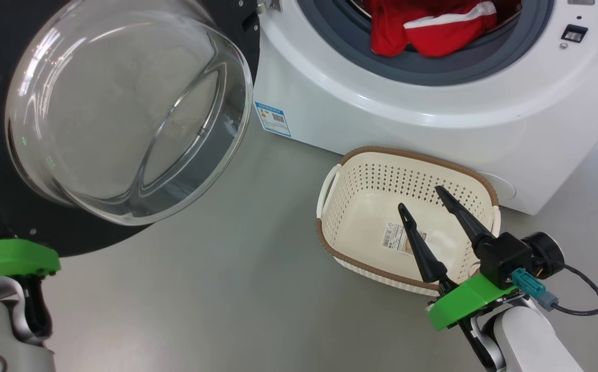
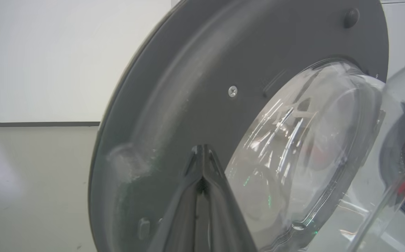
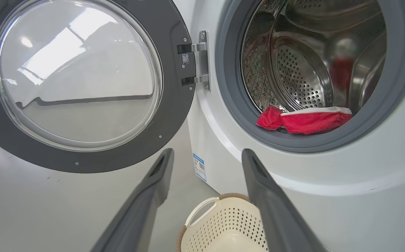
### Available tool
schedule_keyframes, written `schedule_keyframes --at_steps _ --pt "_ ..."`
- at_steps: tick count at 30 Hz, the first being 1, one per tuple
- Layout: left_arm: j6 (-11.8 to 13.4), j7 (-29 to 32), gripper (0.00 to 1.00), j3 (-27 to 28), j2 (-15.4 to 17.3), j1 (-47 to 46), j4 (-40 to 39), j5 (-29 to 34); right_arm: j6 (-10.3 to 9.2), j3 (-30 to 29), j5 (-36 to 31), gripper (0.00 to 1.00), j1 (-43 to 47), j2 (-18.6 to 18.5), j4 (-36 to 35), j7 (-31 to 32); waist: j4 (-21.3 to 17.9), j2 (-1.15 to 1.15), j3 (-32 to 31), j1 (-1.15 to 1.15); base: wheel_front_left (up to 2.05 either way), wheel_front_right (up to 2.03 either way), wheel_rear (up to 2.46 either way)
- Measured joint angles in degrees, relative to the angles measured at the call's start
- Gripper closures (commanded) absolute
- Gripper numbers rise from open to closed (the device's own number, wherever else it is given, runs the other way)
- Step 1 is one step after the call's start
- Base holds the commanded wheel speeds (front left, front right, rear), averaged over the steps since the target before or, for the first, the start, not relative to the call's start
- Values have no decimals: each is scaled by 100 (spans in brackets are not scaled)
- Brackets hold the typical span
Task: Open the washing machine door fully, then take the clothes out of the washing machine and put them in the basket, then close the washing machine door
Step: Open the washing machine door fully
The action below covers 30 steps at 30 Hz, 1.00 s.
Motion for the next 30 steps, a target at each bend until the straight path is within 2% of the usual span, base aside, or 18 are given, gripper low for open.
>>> schedule_keyframes --at_steps 1,2,3,11,19,25,30 --pt "-2 0 61 -40 -29 55 -96 30 0 2 21 0 1 0 13 -4 -4 0 -34 0 0 0 0" --pt "-30 0 15 -75 -52 101 -209 59 0 8 32 0 1 0 31 -8 -8 0 -67 0 0 0 0" --pt "-54 0 0 -125 -63 143 -338 85 0 15 45 0 1 1 46 -14 -12 0 -97 0 0 0 0" --pt "-108 2 0 -437 -153 422 -1467 220 0 5 319 0 1 4 141 -76 -166 0 -277 0 0 0 0" --pt "-296 256 0 -951 -232 721 -2330 -71 0 -361 519 0 2 14 -153 -99 -488 0 -380 0 0 0 0" --pt "-397 441 0 -1497 -254 989 -2659 -464 0 -668 572 0 3 20 -244 -99 -882 0 -434 0 0 0 0" --pt "-445 322 0 -1739 -179 1114 -2648 -650 0 -811 567 0 2 22 -519 -99 -1261 0 -460 0 0 0 0"
